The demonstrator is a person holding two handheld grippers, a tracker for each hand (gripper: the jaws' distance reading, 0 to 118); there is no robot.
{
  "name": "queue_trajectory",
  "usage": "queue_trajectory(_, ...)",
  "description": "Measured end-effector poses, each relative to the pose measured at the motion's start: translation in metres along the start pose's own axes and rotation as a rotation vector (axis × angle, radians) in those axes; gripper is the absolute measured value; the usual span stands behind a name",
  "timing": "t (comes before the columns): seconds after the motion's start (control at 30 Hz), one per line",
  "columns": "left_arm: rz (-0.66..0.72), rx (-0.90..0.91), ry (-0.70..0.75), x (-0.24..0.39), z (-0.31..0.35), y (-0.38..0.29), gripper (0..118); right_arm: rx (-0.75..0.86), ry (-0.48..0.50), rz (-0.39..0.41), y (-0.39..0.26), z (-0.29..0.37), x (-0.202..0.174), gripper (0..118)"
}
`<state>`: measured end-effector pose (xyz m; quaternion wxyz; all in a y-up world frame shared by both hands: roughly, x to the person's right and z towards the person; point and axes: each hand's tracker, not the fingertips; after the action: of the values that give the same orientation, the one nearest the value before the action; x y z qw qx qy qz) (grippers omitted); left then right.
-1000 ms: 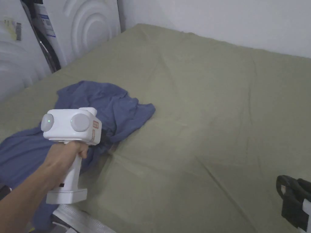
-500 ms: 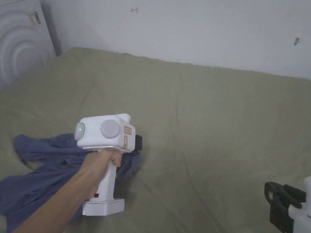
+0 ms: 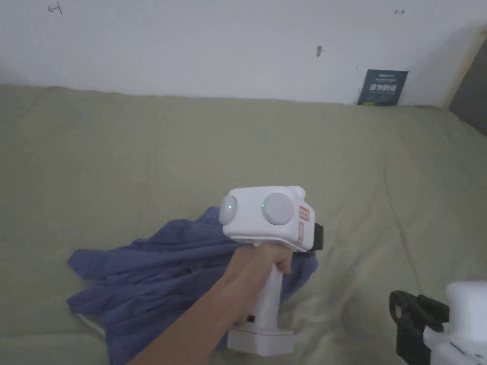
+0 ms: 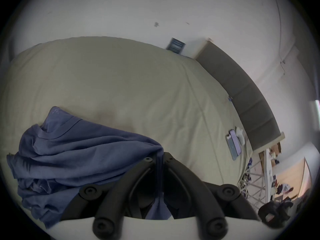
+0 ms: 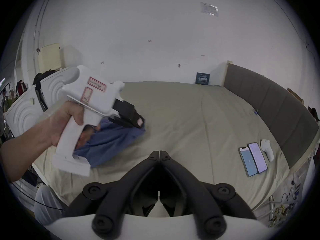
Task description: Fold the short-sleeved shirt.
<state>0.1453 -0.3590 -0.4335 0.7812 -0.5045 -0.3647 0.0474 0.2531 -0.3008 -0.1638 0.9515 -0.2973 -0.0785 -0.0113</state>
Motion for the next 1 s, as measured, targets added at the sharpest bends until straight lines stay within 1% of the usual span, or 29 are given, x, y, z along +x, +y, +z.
queue_trajectory(0.03, -0.025, -0.026, -0.025, 0.008, -0.013, -0.002, 5, -0.007, -0.007, -0.010, -0.002, -0.002, 0.003, 1)
queue_trajectory(0.07, -0.041, -0.051, -0.017, 0.014, -0.027, -0.007, 5, -0.014, -0.008, -0.022, -0.004, -0.005, 0.006, 1)
queue_trajectory(0.17, -0.090, -0.153, 0.131, 0.020, -0.066, -0.026, 5, -0.031, -0.006, -0.044, -0.010, -0.010, 0.010, 1)
queue_trajectory(0.23, -0.111, -0.173, 0.184, 0.021, -0.075, -0.034, 6, -0.035, -0.005, -0.044, -0.014, -0.013, 0.010, 1)
queue_trajectory(0.3, -0.162, -0.146, 0.213, 0.026, -0.072, -0.043, 29, -0.044, -0.001, -0.051, -0.016, -0.015, 0.009, 1)
queue_trajectory(0.33, -0.162, -0.110, 0.221, 0.027, -0.067, -0.045, 43, -0.048, 0.007, -0.059, -0.016, -0.016, 0.009, 1)
queue_trajectory(0.37, -0.153, -0.092, 0.220, 0.026, -0.062, -0.046, 43, -0.050, 0.007, -0.062, -0.016, -0.017, 0.008, 1)
queue_trajectory(0.4, -0.145, -0.109, 0.189, 0.027, -0.053, -0.050, 88, -0.051, 0.007, -0.061, -0.016, -0.017, 0.007, 1)
queue_trajectory(0.43, -0.123, -0.111, 0.196, 0.027, -0.041, -0.050, 118, -0.049, 0.007, -0.061, -0.015, -0.015, 0.005, 1)
queue_trajectory(0.47, -0.131, -0.081, 0.201, 0.025, -0.022, -0.057, 117, -0.043, 0.010, -0.060, -0.014, -0.013, 0.004, 1)
queue_trajectory(0.6, -0.095, 0.035, 0.206, 0.015, 0.053, -0.075, 117, -0.019, 0.037, -0.064, -0.009, -0.003, -0.009, 1)
queue_trajectory(0.63, -0.089, 0.077, 0.205, 0.009, 0.080, -0.083, 116, -0.010, 0.044, -0.063, -0.008, 0.001, -0.015, 1)
queue_trajectory(0.7, -0.070, 0.182, 0.253, -0.005, 0.128, -0.095, 116, 0.024, 0.066, -0.065, -0.004, 0.011, -0.026, 1)
queue_trajectory(0.73, -0.063, 0.242, 0.267, -0.010, 0.154, -0.105, 113, 0.038, 0.072, -0.063, -0.002, 0.014, -0.032, 1)
queue_trajectory(0.77, -0.063, 0.303, 0.284, -0.016, 0.182, -0.118, 104, 0.057, 0.078, -0.057, -0.001, 0.018, -0.039, 1)
queue_trajectory(0.8, -0.059, 0.373, 0.299, -0.022, 0.210, -0.133, 77, 0.069, 0.077, -0.051, 0.000, 0.022, -0.045, 1)
queue_trajectory(0.83, -0.048, 0.435, 0.315, -0.027, 0.233, -0.147, 13, 0.081, 0.081, -0.049, 0.000, 0.027, -0.050, 1)
queue_trajectory(0.87, -0.025, 0.467, 0.381, -0.032, 0.255, -0.162, 1, 0.095, 0.090, -0.047, 0.000, 0.031, -0.056, 1)
queue_trajectory(0.9, -0.009, 0.571, 0.437, -0.035, 0.275, -0.179, 1, 0.105, 0.094, -0.046, 0.000, 0.035, -0.061, 1)
queue_trajectory(0.93, -0.041, 0.612, 0.440, -0.040, 0.293, -0.196, 1, 0.118, 0.098, -0.038, 0.000, 0.039, -0.066, 1)
queue_trajectory(0.97, -0.046, 0.637, 0.479, -0.043, 0.308, -0.212, 1, 0.123, 0.098, -0.030, -0.001, 0.044, -0.070, 1)
queue_trajectory(1.0, -0.038, 0.699, 0.539, -0.043, 0.322, -0.228, 1, 0.131, 0.097, -0.026, -0.002, 0.049, -0.075, 1)
